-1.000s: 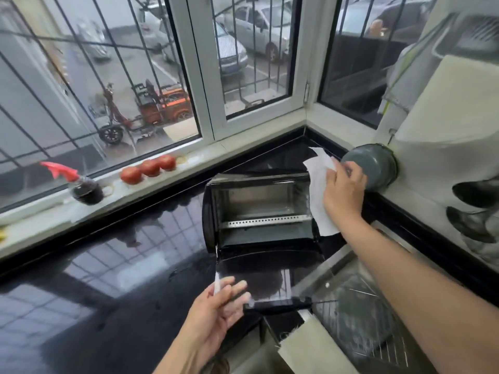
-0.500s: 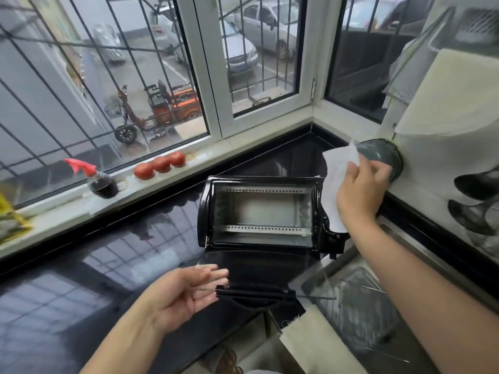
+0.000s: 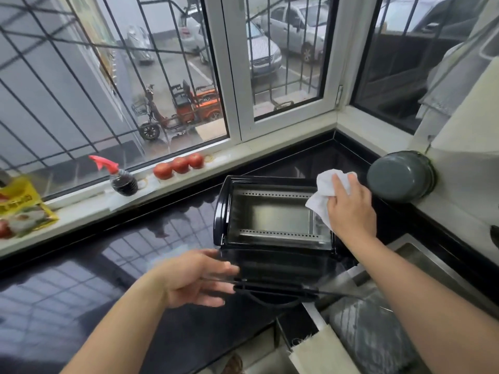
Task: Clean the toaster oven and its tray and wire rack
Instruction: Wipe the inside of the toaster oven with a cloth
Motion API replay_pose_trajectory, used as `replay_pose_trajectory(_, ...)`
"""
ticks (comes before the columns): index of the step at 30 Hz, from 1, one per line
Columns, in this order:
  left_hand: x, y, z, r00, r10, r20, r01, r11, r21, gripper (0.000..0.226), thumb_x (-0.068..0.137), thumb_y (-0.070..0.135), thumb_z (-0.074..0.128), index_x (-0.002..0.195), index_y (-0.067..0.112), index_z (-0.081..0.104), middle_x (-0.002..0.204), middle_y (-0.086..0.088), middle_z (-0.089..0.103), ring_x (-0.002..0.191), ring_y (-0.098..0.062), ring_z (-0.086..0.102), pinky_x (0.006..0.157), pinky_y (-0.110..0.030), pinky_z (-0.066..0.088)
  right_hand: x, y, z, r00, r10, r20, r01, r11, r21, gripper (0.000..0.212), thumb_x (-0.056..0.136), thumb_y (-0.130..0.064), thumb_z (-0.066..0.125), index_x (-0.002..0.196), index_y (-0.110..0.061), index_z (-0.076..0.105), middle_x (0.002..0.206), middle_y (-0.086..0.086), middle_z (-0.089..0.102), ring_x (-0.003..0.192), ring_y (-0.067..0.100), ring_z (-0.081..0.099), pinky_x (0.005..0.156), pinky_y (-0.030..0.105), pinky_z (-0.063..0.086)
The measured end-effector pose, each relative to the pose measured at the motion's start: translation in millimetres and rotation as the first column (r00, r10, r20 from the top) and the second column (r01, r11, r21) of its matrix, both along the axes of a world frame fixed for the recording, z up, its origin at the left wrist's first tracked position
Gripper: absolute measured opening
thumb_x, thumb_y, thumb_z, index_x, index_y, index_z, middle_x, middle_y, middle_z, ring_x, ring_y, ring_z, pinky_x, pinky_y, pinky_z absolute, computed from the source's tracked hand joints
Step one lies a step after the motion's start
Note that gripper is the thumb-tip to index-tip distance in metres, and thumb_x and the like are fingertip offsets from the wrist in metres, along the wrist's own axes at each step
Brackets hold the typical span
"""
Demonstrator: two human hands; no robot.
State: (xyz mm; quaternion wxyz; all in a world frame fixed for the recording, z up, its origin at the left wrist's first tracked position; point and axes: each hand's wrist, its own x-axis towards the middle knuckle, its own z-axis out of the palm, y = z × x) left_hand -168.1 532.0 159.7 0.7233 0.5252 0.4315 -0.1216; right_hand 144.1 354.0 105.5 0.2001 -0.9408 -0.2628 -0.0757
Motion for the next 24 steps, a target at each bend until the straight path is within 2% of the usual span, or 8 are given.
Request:
replay_pose_trajectory(2, 7.2, -1.8, -10.1, 0.994, -0.009, -0.107, 0.03, 0.982, 0.187, 0.054, 0.093, 0.008, 0.071, 0.132, 0.026, 0.039, 0.114, -0.009, 0.073, 0.086, -0.032, 0.076, 0.081, -0.059, 0.063, -3.8, -1.9, -3.8, 0.999, 0.004, 0.048, -0.004, 1.0, -0.008, 0.052, 0.1, -0.027, 0.044, 0.151, -0.03, 0.037, 0.159, 0.002, 0.024, 0.128, 0.032, 0.038, 0.078, 0.045, 0.055)
replay_pose_trajectory(4, 22.8, -5.1, -24.7, 0.987, 0.008, -0.163, 0.055, 0.922, 0.382, 0.064, 0.093, 0.013, 0.072, 0.141, 0.027, 0.033, 0.095, -0.01, 0.069, 0.069, -0.024, 0.07, 0.069, -0.052, 0.065, -6.3, -3.9, -7.7, 0.998, 0.007, 0.063, -0.006, 1.0, -0.014, 0.054, 0.1, -0.026, 0.047, 0.152, -0.028, 0.037, 0.16, 0.006, 0.024, 0.124, 0.035, 0.041, 0.073, 0.047, 0.055)
replay_pose_trajectory(7, 45.7, -11.3, -48.4, 0.989, 0.108, -0.103, -0.05, 0.89, 0.454, 0.088, 0.095, 0.024, 0.074, 0.157, 0.034, 0.012, 0.107, -0.007, 0.068, 0.081, -0.023, 0.068, 0.061, -0.039, 0.064, -6.5, -4.5, -11.7, 0.999, -0.02, 0.05, 0.021, 0.999, -0.024, 0.053, 0.102, -0.029, 0.044, 0.154, -0.03, 0.032, 0.162, 0.007, 0.019, 0.122, 0.037, 0.042, 0.072, 0.049, 0.055)
replay_pose_trajectory(10, 56.5, -10.0, -71.7, 0.972, 0.232, -0.048, -0.161, 0.795, 0.585, 0.066, 0.094, 0.03, 0.07, 0.144, 0.038, 0.028, 0.12, -0.006, 0.066, 0.104, -0.032, 0.066, 0.08, -0.054, 0.063, -5.6, -0.6, -11.4, 0.997, -0.062, 0.055, 0.063, 0.998, -0.024, 0.051, 0.104, -0.033, 0.04, 0.153, -0.034, 0.027, 0.162, 0.006, 0.015, 0.118, 0.037, 0.044, 0.073, 0.048, 0.053)
replay_pose_trajectory(14, 64.6, 0.2, -74.7, 0.973, 0.221, -0.067, -0.082, 0.6, 0.796, 0.043, 0.086, 0.034, 0.062, 0.124, 0.032, 0.041, 0.107, -0.002, 0.066, 0.104, -0.034, 0.066, 0.092, -0.044, 0.053, -10.7, 6.9, -5.9, 0.992, -0.127, 0.024, 0.128, 0.991, -0.036, 0.051, 0.104, -0.032, 0.039, 0.153, -0.036, 0.023, 0.162, 0.007, 0.013, 0.119, 0.037, 0.044, 0.077, 0.049, 0.051)
replay_pose_trajectory(17, 72.1, 2.3, -66.5, 0.986, 0.126, 0.109, -0.162, 0.573, 0.803, 0.092, 0.08, 0.0, 0.059, 0.151, 0.043, 0.02, 0.132, 0.003, 0.053, 0.112, -0.022, 0.057, 0.094, -0.034, 0.046, -14.1, 10.1, -3.5, 0.991, -0.127, 0.027, 0.129, 0.988, -0.088, 0.056, 0.104, -0.026, 0.044, 0.156, -0.03, 0.023, 0.163, 0.01, 0.012, 0.133, 0.038, 0.036, 0.1, 0.055, 0.043)
replay_pose_trajectory(20, 73.4, 11.6, -63.4, 0.999, 0.04, -0.033, 0.006, 0.541, 0.841, 0.113, 0.082, 0.002, 0.059, 0.157, 0.046, -0.014, 0.145, -0.008, 0.051, 0.113, -0.033, 0.062, 0.093, -0.044, 0.053, -21.5, 17.1, 10.1, 0.983, -0.088, 0.158, 0.11, 0.985, -0.133, 0.068, 0.094, -0.016, 0.062, 0.155, -0.022, 0.032, 0.16, 0.015, 0.02, 0.143, 0.042, 0.024, 0.116, 0.055, 0.023)
replay_pose_trajectory(24, 59.1, 27.1, -72.5, 0.995, 0.002, -0.102, 0.083, 0.558, 0.825, 0.113, 0.089, 0.011, 0.061, 0.153, 0.049, -0.025, 0.131, -0.011, 0.061, 0.101, -0.035, 0.066, 0.095, -0.051, 0.055, -65.5, 41.0, 17.9, 0.937, 0.183, 0.297, -0.193, 0.981, 0.004, 0.025, 0.099, -0.022, 0.04, 0.112, -0.012, 0.058, 0.11, 0.012, 0.057, 0.092, 0.037, 0.059, 0.069, 0.044, 0.047)
